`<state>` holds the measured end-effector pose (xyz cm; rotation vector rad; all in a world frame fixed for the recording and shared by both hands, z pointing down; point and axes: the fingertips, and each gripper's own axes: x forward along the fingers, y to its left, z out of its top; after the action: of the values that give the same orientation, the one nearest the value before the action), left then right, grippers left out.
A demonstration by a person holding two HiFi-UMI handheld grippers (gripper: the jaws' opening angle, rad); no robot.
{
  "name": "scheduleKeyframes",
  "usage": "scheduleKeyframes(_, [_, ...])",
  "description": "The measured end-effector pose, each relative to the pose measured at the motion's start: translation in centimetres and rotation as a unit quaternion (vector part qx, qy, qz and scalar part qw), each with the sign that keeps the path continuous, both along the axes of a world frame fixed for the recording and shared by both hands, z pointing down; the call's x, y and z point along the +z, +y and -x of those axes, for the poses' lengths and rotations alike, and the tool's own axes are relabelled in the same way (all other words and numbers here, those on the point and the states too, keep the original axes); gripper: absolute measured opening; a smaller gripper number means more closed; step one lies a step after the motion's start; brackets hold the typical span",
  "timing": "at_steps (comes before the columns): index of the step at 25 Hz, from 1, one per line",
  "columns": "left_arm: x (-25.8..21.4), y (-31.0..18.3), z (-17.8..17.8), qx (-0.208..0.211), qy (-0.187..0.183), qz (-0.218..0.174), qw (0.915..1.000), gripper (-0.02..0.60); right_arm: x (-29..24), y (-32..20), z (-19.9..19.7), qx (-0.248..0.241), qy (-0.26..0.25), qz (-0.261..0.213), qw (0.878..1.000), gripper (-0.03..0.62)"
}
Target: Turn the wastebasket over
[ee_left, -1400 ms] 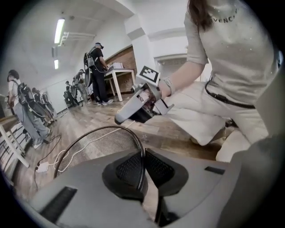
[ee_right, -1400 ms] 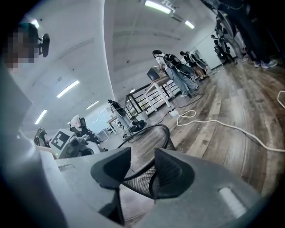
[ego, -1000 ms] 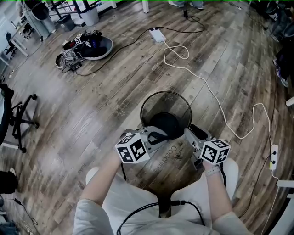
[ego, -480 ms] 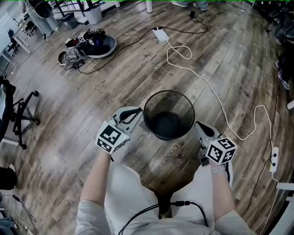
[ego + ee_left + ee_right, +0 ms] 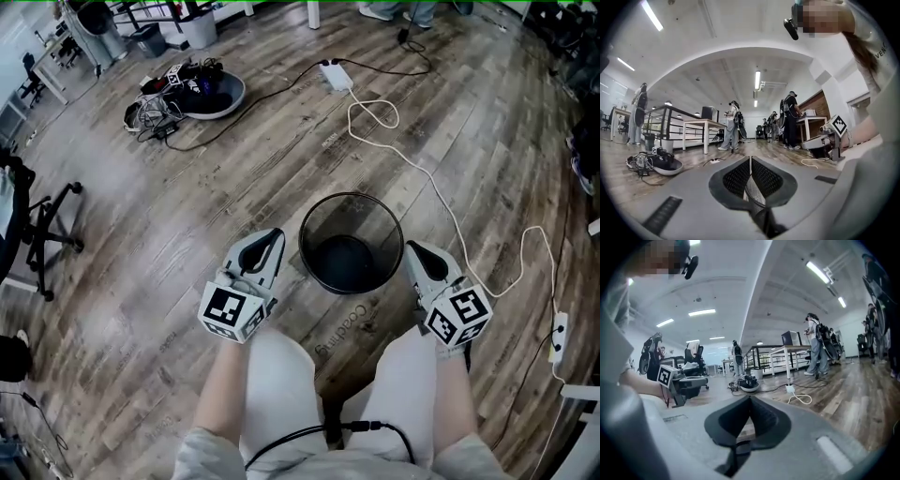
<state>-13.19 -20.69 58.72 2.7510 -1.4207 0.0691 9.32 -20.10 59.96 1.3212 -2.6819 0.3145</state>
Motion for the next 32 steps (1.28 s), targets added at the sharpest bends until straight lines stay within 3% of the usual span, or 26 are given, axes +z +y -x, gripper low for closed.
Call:
scheduleKeyframes(4, [-3.6,0.0,0.3,-0.007,-0.013,-0.016,0.9998,0.009,-4.5,0.1,-0.1,-0.019,0.026,-0.032,0.999,-0.002])
scheduleKeyframes(8, [-11.5,1.3,-0.5,-0.001,-0.038,-0.008,0.9992,0.009,-13.0,1.8,1.0,-0.05,0.052,-0.045,0.996,-0.002])
scheduleKeyframes(14, [-25.3,2.3,-0.5,-0.036,0.011,0.003,0.9993,0.006,-25.8,3.0,1.7,-0.039,0.044,-0.05,0.997,-0.002])
scheduleKeyframes(20, [-36.2,3.7,-0.1,-0.066,0.026,-0.005,0.9974,0.006,-36.4,4.3,1.9,-0.034,0.03,-0.046,0.998,-0.002])
scheduleKeyframes(32, [-51.3,8.3,0.1,-0.078,0.034,0.014,0.9962,0.006,-51.3,7.2,0.8,-0.01,0.013,-0.036,0.999,-0.002])
